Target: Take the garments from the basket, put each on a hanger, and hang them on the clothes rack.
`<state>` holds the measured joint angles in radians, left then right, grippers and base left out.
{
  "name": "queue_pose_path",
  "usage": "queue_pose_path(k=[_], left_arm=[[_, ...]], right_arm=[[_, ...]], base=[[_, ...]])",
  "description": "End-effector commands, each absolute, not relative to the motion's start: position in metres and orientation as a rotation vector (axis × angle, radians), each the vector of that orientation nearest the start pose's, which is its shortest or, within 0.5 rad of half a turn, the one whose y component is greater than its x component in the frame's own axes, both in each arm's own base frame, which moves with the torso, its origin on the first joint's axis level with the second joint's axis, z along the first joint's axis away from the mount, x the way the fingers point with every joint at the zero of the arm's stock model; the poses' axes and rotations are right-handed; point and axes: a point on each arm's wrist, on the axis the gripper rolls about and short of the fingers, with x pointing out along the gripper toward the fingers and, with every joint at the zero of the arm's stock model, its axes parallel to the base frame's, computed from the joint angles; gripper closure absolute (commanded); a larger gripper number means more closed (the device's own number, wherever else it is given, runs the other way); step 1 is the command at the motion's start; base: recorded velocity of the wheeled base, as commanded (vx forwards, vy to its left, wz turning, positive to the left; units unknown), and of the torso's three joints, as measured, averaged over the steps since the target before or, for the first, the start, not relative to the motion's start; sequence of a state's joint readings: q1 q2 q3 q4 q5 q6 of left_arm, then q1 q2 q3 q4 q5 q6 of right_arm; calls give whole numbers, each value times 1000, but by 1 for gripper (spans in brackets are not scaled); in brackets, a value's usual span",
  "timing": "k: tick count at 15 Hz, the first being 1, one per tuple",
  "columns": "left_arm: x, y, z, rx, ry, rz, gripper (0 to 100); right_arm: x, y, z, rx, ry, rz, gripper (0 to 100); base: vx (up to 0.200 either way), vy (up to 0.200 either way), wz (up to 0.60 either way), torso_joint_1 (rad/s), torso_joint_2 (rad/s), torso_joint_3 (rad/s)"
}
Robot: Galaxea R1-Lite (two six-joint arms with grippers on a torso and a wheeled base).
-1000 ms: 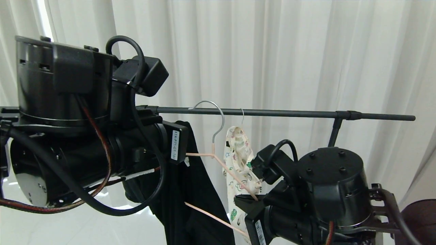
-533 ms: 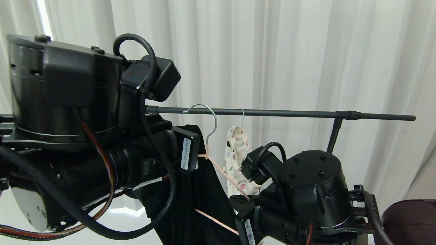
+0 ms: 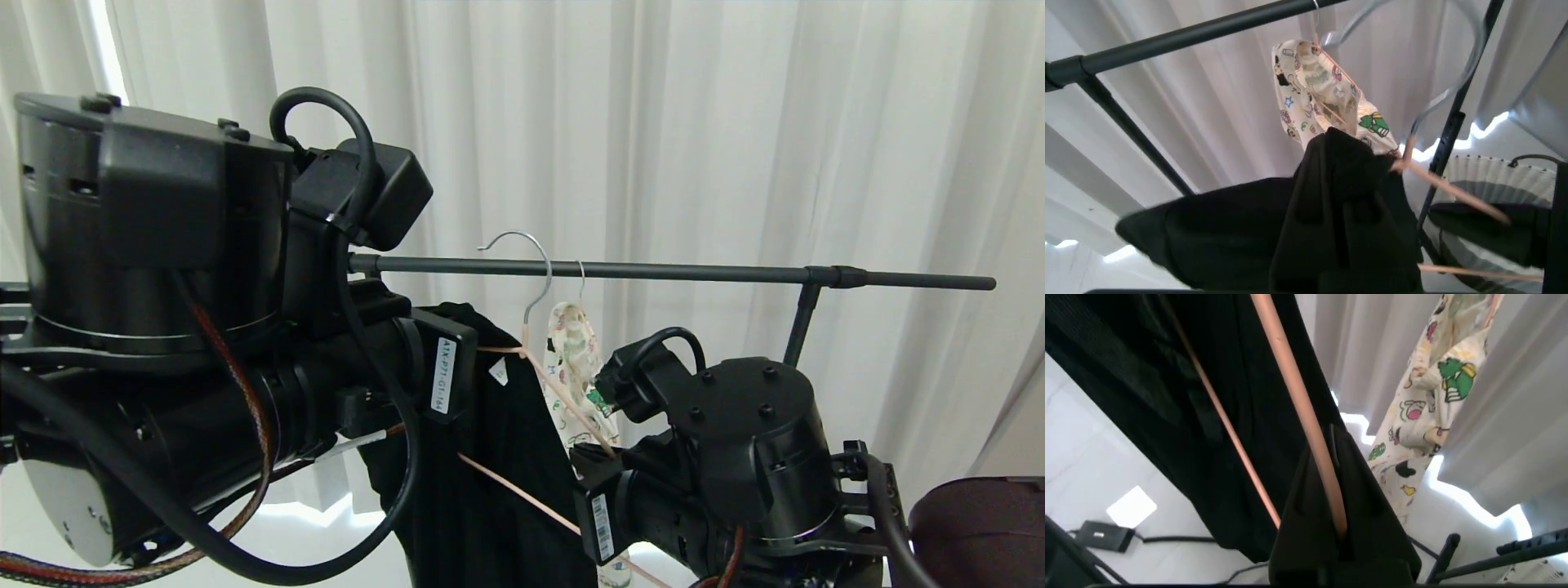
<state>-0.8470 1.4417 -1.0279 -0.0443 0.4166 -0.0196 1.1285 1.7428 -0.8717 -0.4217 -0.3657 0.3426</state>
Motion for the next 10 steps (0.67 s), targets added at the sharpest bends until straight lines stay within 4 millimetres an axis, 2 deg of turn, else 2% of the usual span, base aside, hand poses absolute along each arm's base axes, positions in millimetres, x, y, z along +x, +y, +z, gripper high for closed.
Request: queue_pose_path(k=[1, 2, 5, 10], left_arm=[[167, -178, 259, 203, 305, -430, 100], [166, -179, 259, 203, 303, -437, 0], [164, -180, 259, 204, 303, -441, 0], [153, -164, 263, 192, 282, -419, 0]], right_arm=[[142, 279, 169, 26, 443, 670, 100], [142, 280, 172, 35, 430, 669, 100], [145, 283, 178, 51, 404, 653, 100], [157, 279, 186, 53, 344, 591, 100]], base=[[0, 0, 0, 0, 0, 0], [0, 0, 0, 0, 0, 0], [0, 0, 0, 0, 0, 0], [0, 0, 0, 0, 0, 0]])
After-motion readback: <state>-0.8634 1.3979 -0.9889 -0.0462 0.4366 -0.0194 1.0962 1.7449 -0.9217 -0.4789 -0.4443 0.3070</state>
